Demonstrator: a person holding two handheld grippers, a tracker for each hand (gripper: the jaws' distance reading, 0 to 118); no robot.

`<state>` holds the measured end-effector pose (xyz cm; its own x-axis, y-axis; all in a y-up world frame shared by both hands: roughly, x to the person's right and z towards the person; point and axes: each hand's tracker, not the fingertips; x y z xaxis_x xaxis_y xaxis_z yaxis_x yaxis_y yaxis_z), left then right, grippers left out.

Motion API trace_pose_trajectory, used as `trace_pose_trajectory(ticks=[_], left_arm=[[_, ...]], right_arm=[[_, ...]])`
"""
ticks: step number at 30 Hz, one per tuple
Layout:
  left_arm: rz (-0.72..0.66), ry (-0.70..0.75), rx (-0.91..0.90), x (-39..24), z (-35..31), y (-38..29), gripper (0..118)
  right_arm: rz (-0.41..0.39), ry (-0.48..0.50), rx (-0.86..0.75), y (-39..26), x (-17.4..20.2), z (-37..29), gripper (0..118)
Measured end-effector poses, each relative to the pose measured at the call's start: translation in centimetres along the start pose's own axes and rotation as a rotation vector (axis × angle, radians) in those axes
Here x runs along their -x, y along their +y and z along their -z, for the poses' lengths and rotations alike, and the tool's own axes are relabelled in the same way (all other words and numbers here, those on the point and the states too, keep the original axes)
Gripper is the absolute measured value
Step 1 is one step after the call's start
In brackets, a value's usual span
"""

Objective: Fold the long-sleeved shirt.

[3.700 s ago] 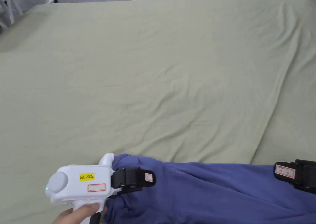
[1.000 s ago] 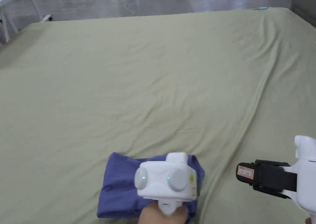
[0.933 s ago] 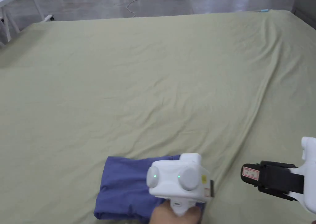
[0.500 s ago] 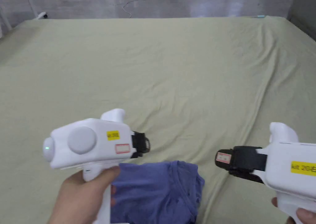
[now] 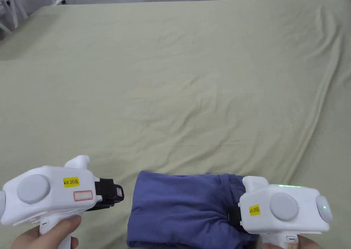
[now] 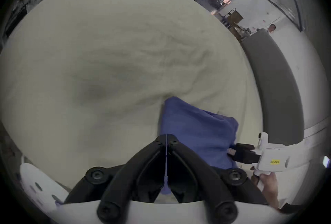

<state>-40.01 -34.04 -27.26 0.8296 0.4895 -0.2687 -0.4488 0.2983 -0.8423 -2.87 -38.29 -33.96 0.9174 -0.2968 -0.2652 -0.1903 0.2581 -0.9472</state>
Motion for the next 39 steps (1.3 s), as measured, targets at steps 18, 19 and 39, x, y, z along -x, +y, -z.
trace_pose_trajectory(ticks=[18, 19, 39], left_arm=[[-0.267, -0.538, 0.233, 3.6, 11.9, -0.6, 17], [-0.236, -0.533, 0.225, 2.7, 11.3, -0.4, 16], [-0.058, 0.290, 0.001, 18.5, -11.3, 11.4, 12]], right_arm=[[0.165, 0.226, -0.049, -1.2, -3.7, 0.3, 0], [0.151, 0.208, -0.046, -1.1, -3.4, 0.1, 0], [-0.105, 0.249, -0.065, 4.0, 29.3, 0.1, 0]])
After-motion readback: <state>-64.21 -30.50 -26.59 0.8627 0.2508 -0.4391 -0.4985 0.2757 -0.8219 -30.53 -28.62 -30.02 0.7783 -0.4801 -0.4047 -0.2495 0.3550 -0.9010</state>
